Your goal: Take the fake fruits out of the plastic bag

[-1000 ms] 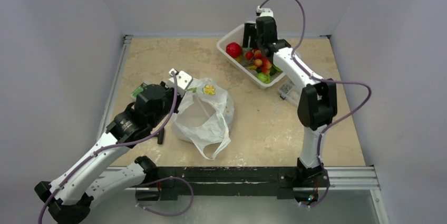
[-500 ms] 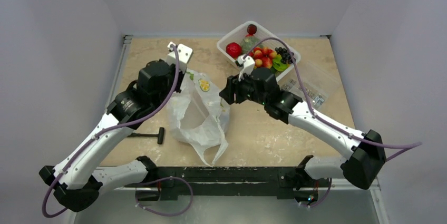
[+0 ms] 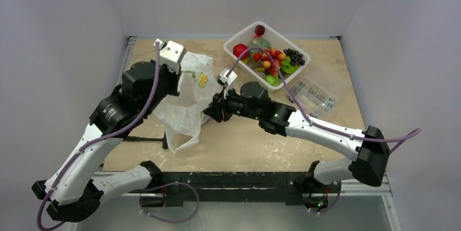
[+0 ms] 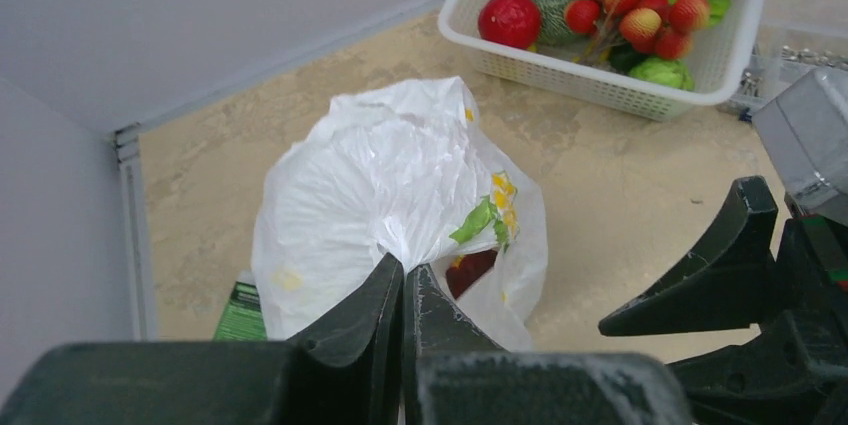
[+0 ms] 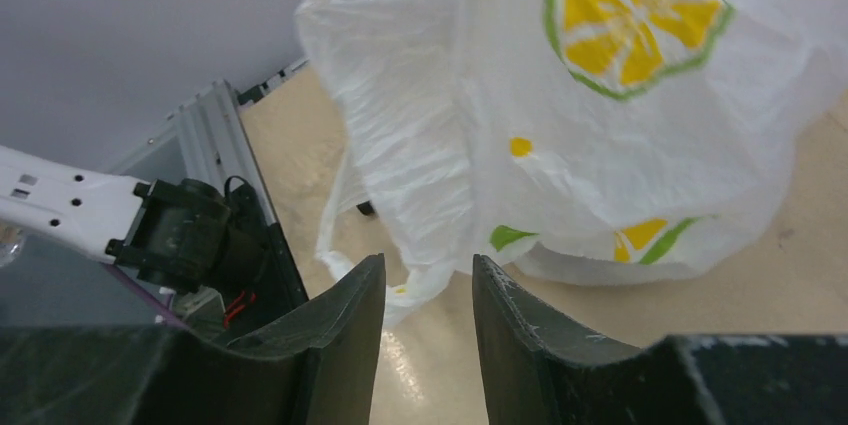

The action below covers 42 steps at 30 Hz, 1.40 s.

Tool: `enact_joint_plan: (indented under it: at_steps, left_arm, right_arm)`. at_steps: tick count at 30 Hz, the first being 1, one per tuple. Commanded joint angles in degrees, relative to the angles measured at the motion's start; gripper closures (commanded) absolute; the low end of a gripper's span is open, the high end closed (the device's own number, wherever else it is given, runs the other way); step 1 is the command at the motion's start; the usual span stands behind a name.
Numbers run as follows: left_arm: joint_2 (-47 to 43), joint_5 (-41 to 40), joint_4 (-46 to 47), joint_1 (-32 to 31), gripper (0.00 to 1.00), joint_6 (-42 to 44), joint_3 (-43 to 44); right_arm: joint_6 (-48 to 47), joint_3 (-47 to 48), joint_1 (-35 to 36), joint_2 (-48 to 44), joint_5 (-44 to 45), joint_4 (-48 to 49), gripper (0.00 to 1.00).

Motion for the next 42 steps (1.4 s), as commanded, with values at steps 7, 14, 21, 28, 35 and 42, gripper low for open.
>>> enact_joint_plan:
  at_steps: [7,14,21,28,35,42]
  left_arm:
    - [-5.83,9.35,-3.15,0.28,1.0,-13.81,-6.38]
    - [-4.52,12.49,-4.36,0.18,1.0,-20.14,-2.58]
    - [-3.3,11.84,-5.64,0.25,1.0,-25.22,1.57]
    - [-3.82,9.49,-7.4,0.28,1.0,-24.71,3.77]
    - [-8.35,10.19,-9.0,0.25,1.0,-27.5,-1.32]
    - [-13.89,20.2,-9.88,0.2,1.0,-31.69,-13.73]
  right_arm:
    - [-4.97,2.41,11.68,5.16,7.26,11.18,0.66]
    - [-5.23,3.85,14.94,14.93,23.31,19.32,0.74]
    - [-2.24,5.98,14.42,23.34,36.39,20.26,0.73]
    - [0.24,1.08,3.97,20.57,40.52,11.82,0.51]
    - [-3.54,-2.63,-4.37,13.88,43.0,4.44,0.44]
    - [-4.01,-3.61,-4.2,8.18,35.09,0.55,0.45]
